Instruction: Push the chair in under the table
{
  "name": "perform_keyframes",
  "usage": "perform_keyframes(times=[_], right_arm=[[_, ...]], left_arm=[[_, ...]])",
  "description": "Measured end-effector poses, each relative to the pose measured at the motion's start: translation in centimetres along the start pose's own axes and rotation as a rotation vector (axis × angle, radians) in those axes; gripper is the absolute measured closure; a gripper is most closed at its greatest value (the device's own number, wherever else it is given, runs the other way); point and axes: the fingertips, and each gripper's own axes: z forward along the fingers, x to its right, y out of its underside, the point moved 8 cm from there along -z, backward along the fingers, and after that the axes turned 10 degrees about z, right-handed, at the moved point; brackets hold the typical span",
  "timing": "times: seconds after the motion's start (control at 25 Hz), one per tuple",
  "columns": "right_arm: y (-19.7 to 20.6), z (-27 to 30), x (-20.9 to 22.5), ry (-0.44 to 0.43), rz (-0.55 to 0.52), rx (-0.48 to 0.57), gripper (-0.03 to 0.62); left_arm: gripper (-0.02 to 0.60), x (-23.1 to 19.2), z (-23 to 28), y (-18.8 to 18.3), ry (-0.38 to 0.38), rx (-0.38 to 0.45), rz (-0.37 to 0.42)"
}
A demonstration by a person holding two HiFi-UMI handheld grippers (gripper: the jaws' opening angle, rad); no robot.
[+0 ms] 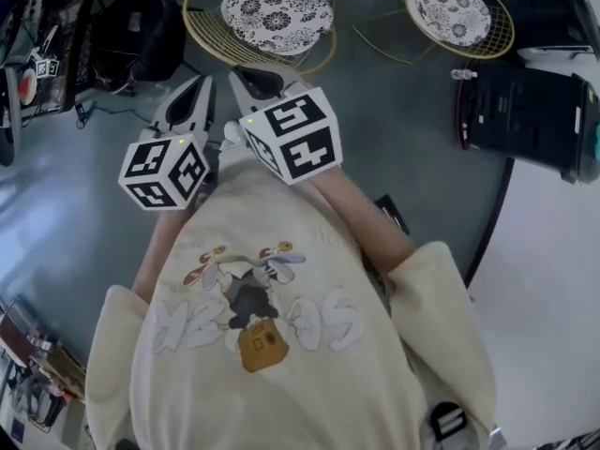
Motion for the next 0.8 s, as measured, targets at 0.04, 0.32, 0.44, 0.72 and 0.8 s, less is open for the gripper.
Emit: perform_keyframes(times=[0.04, 0.32, 0.44, 0.72, 0.8], right_arm=[[-0.2, -0.2, 0.3, -0.005, 0.024, -0.003, 0.585], [-0.9, -2.9, 1.1, -0.05, 0.023, -0.044, 0.585], [-1.4, -3.5, 1.1, -0.049, 0.013, -0.027, 0.585], [-1.9, -4.3, 1.4, -0.062, 0.042, -0.003, 0.585], [-1.9, -4.4, 1.4, -0.068, 0.04, -0.006, 0.585]], left_arm=[[0.572, 0.0, 0.0, 0.0, 0.002, 0.001, 0.002], [0.572, 1.2, -0.2, 0.4, 0.058, -0.019, -0.013], [0.572, 1.7, -0.3, 0.3, 0.082, -0.029, -0.002], [0.572, 2.7, -0.5, 0.5, 0.112, -0.044, -0.001], [0.572, 2.8, -0.5, 0.7, 0.112, -0.046, 0.002]])
